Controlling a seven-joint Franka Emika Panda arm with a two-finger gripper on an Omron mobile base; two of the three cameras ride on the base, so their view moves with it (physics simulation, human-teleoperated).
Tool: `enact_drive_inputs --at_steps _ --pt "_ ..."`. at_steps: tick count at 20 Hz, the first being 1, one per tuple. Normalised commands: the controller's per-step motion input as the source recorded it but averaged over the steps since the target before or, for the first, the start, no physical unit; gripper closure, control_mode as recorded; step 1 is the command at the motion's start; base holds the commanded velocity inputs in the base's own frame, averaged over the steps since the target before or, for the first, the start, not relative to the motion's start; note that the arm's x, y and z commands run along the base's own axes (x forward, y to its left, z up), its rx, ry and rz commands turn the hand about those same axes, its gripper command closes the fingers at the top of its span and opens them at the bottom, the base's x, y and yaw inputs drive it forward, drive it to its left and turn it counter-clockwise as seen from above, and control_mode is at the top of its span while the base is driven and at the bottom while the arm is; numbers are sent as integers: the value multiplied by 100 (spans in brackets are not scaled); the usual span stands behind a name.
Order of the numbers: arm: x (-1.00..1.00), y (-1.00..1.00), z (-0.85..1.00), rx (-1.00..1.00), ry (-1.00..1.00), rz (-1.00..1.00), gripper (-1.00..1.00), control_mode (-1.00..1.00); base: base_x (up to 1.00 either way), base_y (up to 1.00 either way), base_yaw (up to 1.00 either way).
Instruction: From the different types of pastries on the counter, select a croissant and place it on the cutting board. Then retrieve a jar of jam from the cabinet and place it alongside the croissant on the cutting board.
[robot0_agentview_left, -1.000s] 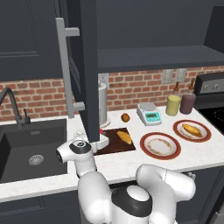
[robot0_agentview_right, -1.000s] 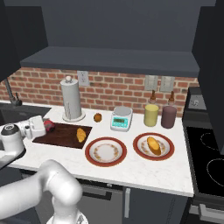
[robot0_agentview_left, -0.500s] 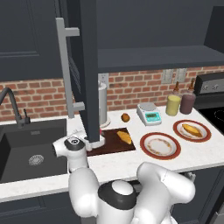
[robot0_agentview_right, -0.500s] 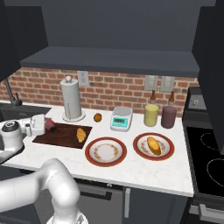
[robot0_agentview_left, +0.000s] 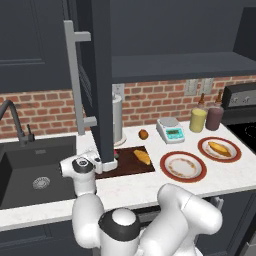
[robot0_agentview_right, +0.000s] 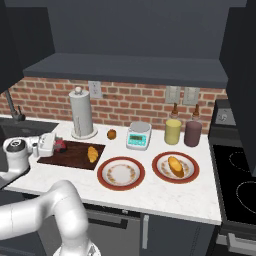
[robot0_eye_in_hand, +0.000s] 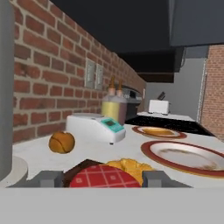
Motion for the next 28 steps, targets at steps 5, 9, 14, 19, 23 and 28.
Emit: enact_drive_inputs --at_steps 5,9,14,19,23,28 --pt "39 0 -30 1 0 -5 100 -100 0 0 0" --pt "34 0 -38 2 0 -1 100 -100 0 0 0" --pt "6 0 -50 3 0 0 -100 -100 0 0 0" --pt "-15 0 -1 13 0 -2 -100 -100 0 0 0" --pt "-14 0 10 15 -1 -3 -100 -100 0 0 0" --pt "-13 1 13 14 -3 -2 -100 -100 0 0 0"
